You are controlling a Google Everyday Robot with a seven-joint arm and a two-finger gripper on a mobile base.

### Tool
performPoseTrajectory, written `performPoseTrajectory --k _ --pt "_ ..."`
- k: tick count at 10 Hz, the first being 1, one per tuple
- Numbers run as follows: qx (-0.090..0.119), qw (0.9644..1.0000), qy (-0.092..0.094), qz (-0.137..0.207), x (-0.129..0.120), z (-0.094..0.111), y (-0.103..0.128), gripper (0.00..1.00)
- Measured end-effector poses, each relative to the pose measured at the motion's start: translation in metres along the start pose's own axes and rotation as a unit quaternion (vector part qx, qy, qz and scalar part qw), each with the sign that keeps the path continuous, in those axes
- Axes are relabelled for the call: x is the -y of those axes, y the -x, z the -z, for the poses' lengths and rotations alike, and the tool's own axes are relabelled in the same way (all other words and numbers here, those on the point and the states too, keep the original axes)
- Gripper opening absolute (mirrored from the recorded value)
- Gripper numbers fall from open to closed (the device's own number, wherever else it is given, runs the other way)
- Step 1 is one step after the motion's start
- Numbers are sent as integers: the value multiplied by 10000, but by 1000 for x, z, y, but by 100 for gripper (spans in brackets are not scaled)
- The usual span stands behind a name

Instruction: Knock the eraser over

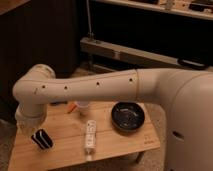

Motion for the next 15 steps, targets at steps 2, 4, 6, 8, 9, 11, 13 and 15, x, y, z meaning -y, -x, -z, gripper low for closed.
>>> performPoseTrajectory --k 2,4,6,8,9,11,13,15 --pt "316 9994 109 122 -8 -34 5 0" --pt "659 9969 329 267 -13 -67 15 0" --pt "820 9935 683 407 -15 -85 27 0" --pt "522 9918 1117 322 -20 -95 24 0" --pt "19 9910 1312 256 -21 -94 20 0" --pt "-536 9874 1486 109 -21 -96 13 0" --pt "-716 9851 1558 -142 -27 -95 -9 0" --pt "-738 9845 1550 -368 -35 -95 -36 0"
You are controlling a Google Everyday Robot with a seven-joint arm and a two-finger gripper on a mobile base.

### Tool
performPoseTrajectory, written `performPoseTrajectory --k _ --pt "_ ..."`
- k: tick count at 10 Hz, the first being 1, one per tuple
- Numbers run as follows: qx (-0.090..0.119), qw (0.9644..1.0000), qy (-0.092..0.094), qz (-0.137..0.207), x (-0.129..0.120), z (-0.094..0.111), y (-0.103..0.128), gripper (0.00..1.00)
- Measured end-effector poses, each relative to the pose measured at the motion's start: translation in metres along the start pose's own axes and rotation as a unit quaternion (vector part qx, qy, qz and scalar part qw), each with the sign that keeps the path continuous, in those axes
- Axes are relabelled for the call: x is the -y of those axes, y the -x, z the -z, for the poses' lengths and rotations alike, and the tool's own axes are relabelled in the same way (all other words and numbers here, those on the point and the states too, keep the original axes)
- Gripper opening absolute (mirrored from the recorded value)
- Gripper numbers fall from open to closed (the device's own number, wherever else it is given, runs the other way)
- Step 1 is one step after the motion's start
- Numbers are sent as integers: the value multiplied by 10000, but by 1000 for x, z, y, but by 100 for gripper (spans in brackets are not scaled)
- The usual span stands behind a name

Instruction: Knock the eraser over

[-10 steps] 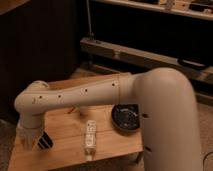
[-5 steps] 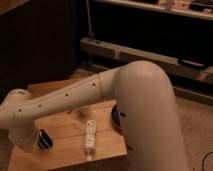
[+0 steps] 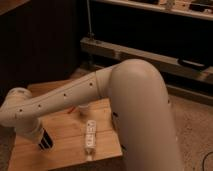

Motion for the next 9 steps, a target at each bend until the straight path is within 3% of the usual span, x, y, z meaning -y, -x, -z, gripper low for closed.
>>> performPoseTrajectory --k 2,3,5,6,8,9 --pt "-55 9998 51 -205 -6 -1 -27 0" --pt "-196 9991 71 -378 -9 0 -39 0" --pt "-760 9938 -11 -815 -17 16 -62 3" --pt "-998 9887 -184 -1101 -22 30 -69 5" --pt "-1166 9842 -329 -1292 -25 41 -72 5" --pt "-1168 9842 -333 -1292 -25 41 -71 5"
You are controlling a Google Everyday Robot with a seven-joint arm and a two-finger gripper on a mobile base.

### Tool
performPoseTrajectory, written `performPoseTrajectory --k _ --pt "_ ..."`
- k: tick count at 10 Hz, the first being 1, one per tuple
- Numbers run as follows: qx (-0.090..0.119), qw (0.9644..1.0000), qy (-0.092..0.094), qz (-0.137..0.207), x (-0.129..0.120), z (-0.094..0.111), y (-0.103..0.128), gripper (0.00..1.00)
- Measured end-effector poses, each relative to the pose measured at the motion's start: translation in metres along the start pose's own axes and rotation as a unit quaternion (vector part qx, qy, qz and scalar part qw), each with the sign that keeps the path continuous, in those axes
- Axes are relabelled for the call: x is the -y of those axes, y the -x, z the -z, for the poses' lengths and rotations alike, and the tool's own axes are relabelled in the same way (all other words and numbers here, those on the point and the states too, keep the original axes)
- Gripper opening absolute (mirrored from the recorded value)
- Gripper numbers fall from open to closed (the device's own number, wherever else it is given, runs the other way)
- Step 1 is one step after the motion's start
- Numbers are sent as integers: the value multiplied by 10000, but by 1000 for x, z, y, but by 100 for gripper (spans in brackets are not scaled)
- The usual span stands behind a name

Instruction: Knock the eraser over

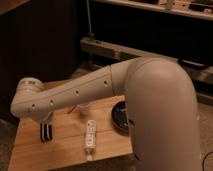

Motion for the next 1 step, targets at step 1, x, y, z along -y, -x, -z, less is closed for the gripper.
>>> performPoseTrajectory --k 1 --pt "-2 10000 -2 -2 0 0 0 5"
